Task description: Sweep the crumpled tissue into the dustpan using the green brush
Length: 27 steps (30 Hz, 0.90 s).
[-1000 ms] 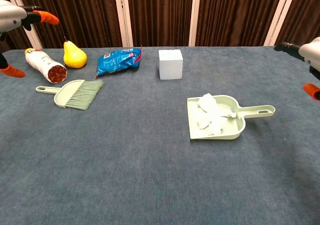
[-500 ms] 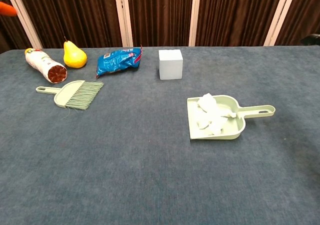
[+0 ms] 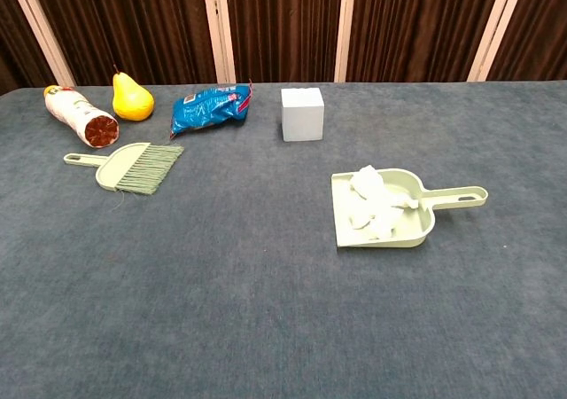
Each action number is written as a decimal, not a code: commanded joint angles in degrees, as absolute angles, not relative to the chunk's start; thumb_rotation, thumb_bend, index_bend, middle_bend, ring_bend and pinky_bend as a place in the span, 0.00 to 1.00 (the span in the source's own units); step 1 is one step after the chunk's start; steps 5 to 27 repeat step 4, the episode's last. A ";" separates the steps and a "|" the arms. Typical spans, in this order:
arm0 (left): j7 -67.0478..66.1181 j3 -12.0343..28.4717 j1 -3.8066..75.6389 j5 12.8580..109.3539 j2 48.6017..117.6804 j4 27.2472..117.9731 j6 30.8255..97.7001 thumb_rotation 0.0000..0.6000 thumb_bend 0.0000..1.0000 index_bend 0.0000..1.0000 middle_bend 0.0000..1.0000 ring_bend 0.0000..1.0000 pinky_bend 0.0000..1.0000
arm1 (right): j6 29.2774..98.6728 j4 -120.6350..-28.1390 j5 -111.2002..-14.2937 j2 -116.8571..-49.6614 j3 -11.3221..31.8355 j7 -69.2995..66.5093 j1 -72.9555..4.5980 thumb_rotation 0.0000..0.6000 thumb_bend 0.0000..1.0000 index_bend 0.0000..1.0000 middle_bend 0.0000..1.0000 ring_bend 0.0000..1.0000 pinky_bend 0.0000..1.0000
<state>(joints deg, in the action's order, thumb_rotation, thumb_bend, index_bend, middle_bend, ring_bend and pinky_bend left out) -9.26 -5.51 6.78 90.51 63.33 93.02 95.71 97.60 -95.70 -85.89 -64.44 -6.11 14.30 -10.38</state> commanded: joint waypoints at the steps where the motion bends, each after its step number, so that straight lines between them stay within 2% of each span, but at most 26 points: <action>1: -6.89 -5.24 3.98 89.28 64.60 88.95 97.32 1.00 0.00 0.00 0.00 0.00 0.02 | 99.60 -91.80 -88.05 -62.99 -7.61 9.62 -6.53 1.00 0.38 0.00 0.00 0.00 0.00; 4: -4.73 -4.07 3.63 88.42 64.42 88.73 97.24 1.00 0.00 0.00 0.00 0.00 0.02 | 99.02 -90.79 -88.75 -63.28 -6.98 9.51 -6.11 1.00 0.38 0.00 0.00 0.00 0.00; 27: -4.73 -4.07 3.63 88.42 64.42 88.73 97.24 1.00 0.00 0.00 0.00 0.00 0.02 | 99.02 -90.79 -88.75 -63.28 -6.98 9.51 -6.11 1.00 0.38 0.00 0.00 0.00 0.00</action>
